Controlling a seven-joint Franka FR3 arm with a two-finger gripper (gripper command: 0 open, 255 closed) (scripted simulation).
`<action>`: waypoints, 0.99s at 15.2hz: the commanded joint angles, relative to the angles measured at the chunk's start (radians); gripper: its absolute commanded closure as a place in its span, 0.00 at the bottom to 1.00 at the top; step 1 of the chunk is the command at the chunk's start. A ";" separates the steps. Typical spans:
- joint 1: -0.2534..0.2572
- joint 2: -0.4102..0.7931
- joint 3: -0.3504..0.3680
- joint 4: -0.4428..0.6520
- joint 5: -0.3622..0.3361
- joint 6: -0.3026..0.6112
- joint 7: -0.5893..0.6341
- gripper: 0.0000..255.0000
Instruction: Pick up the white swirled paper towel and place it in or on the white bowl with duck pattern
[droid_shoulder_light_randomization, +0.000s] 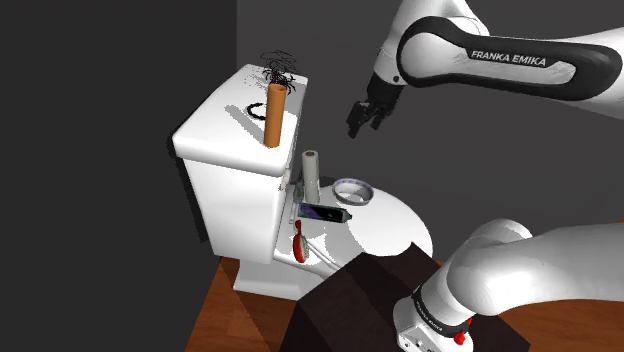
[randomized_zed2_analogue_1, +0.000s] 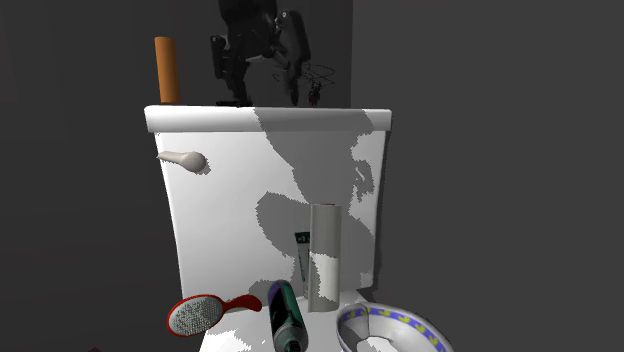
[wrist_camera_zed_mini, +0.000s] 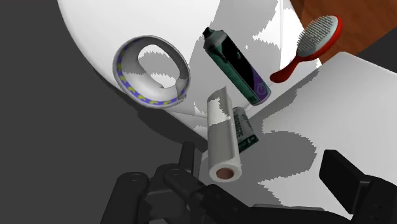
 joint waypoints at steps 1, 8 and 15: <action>-0.004 0.059 -0.005 -0.002 0.004 0.057 0.007 0.00; -0.011 0.304 -0.021 0.041 0.025 0.239 0.030 0.00; -0.015 0.569 -0.034 0.146 0.060 0.379 0.038 0.00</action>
